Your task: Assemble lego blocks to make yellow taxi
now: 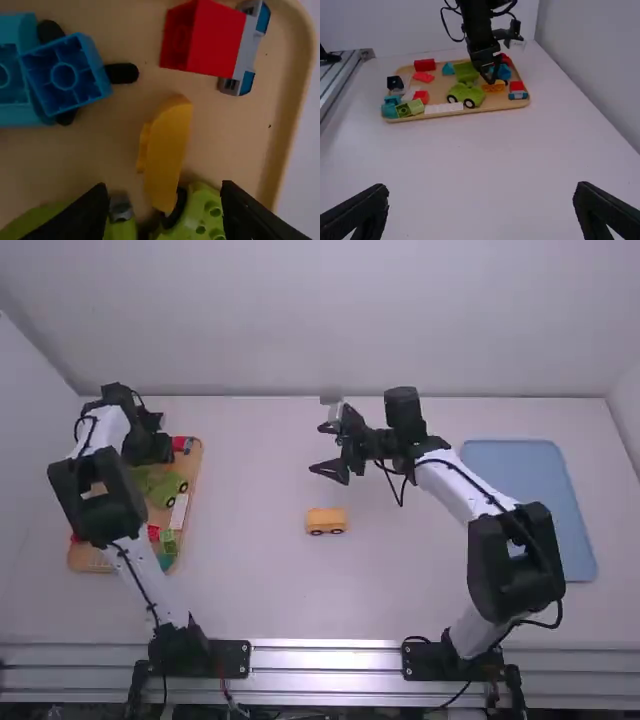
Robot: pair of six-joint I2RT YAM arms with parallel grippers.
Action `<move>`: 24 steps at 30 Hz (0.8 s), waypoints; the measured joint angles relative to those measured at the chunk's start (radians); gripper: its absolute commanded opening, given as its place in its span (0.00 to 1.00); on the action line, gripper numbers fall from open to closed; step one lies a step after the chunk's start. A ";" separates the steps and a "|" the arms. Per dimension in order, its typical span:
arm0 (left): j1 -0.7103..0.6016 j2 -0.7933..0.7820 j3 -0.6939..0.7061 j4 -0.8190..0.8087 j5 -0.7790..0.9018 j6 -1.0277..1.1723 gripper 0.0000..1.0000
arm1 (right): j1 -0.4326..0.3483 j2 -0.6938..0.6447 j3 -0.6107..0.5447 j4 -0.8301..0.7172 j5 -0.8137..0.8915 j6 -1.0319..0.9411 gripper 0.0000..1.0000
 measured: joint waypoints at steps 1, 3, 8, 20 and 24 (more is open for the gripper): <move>0.000 0.002 0.000 0.003 0.000 0.000 0.58 | 0.000 0.000 0.000 0.000 0.000 -0.002 0.99; 0.000 0.007 -0.008 0.031 0.000 0.000 0.56 | 0.000 0.000 0.000 0.002 0.000 0.001 0.99; 0.000 0.007 -0.049 0.076 0.000 0.000 0.51 | 0.000 0.000 0.000 0.003 0.001 -0.002 0.99; 0.000 0.007 -0.119 0.146 0.000 -0.001 0.34 | 0.000 0.000 0.000 0.004 0.002 -0.003 0.99; 0.000 0.007 -0.119 0.161 0.002 -0.001 0.28 | 0.000 0.000 0.000 0.005 0.002 0.000 0.99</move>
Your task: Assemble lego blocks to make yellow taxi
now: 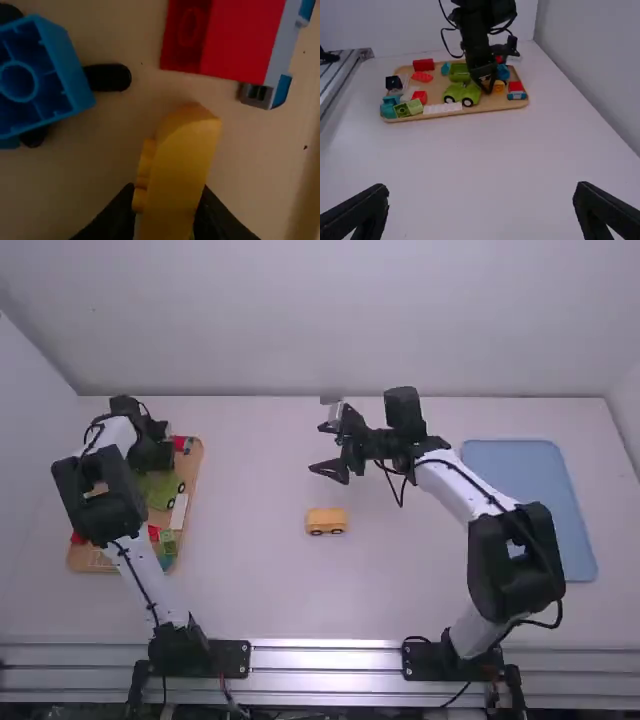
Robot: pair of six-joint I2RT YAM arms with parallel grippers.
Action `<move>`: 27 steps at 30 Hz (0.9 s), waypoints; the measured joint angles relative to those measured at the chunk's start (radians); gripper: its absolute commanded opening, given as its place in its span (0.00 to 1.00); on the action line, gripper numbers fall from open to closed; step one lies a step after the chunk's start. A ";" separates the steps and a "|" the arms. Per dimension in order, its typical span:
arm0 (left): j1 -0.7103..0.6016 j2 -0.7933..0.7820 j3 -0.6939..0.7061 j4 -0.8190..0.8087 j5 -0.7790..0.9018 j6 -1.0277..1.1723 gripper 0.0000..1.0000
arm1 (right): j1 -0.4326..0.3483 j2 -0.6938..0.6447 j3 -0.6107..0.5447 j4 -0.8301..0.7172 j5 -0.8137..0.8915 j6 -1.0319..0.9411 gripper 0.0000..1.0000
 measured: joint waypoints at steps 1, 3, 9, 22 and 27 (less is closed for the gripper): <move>0.000 0.000 0.000 0.010 0.004 0.000 0.27 | 0.000 0.000 0.000 0.000 0.000 0.000 0.99; 0.000 0.000 0.000 0.023 0.017 0.000 0.26 | 0.000 0.000 0.000 0.000 0.000 -0.001 0.99; 0.000 0.000 0.000 0.037 0.041 0.001 0.18 | 0.000 0.000 0.000 0.000 -0.016 0.000 0.99; 0.000 0.000 0.000 0.048 0.045 -0.004 0.13 | 0.000 0.000 0.000 0.000 -0.023 -0.003 0.99; 0.000 0.000 0.000 0.029 0.045 -0.007 0.15 | 0.000 0.000 0.000 0.001 -0.023 -0.002 0.99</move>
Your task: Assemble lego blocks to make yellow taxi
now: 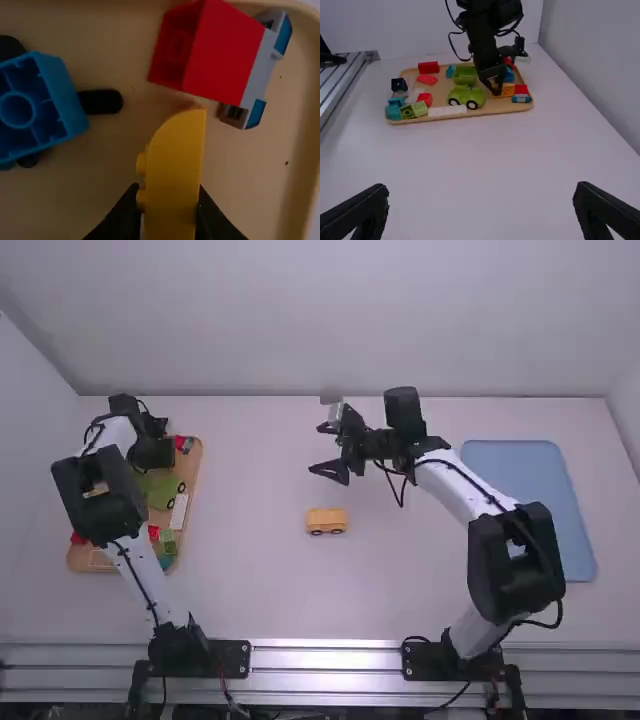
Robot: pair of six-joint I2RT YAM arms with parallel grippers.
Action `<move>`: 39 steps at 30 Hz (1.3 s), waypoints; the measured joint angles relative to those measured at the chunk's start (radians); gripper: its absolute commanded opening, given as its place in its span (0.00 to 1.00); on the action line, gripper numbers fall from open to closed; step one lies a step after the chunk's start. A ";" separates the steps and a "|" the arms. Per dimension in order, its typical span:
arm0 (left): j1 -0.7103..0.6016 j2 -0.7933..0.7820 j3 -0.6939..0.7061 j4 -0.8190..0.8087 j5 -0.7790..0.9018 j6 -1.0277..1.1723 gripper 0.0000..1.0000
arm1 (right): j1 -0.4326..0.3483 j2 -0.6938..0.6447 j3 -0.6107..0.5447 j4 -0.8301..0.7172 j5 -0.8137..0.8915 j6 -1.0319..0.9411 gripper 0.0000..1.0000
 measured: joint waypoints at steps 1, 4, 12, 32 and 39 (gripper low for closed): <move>0.000 -0.001 0.000 -0.007 0.000 0.000 0.16 | 0.000 0.000 0.000 0.001 0.000 0.000 0.99; 0.000 -0.019 -0.003 -0.025 0.000 0.000 0.15 | -0.001 0.000 0.000 0.001 0.000 -0.001 0.99; -0.032 -0.251 -0.064 -0.030 -0.002 0.032 0.08 | -0.004 0.000 0.000 0.076 0.030 0.110 0.99; -0.693 -0.901 -0.865 0.676 -0.185 0.285 0.03 | -0.042 0.046 0.000 0.217 0.045 0.562 0.99; -0.749 -0.966 -0.912 0.709 -0.178 0.322 0.02 | -0.074 0.198 0.000 0.323 -0.117 0.716 0.88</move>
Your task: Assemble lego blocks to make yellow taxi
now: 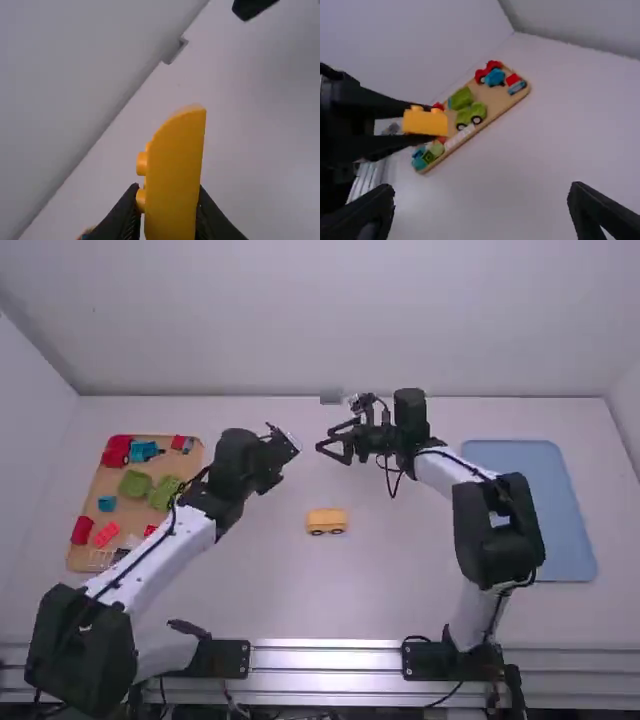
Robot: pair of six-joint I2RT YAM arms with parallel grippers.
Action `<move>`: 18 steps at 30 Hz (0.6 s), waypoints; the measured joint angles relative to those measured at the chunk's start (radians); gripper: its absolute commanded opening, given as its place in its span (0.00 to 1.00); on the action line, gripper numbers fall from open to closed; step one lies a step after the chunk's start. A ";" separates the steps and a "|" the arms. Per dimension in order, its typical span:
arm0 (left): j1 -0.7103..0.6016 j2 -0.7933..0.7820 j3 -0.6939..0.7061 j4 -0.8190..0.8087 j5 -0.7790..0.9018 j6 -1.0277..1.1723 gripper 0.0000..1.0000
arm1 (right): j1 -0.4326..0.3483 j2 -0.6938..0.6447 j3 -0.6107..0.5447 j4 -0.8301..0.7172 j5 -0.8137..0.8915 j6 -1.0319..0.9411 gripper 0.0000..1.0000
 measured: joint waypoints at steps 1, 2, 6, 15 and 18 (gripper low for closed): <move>0.000 0.000 0.000 -0.002 0.013 0.001 0.02 | 0.001 0.008 0.000 0.007 -0.021 0.009 0.86; 0.000 0.000 0.000 -0.005 0.027 0.002 0.02 | 0.005 0.011 0.000 0.010 -0.043 0.021 0.85; -0.003 0.000 0.000 -0.008 0.063 0.019 0.02 | 0.029 0.012 0.000 0.014 -0.101 0.040 0.80; -0.003 0.011 -0.024 0.030 0.132 0.023 0.02 | 0.060 0.012 0.000 0.014 -0.134 0.050 0.76; -0.004 0.011 -0.053 0.052 0.147 0.023 0.02 | 0.060 0.012 0.000 0.014 -0.134 0.051 0.73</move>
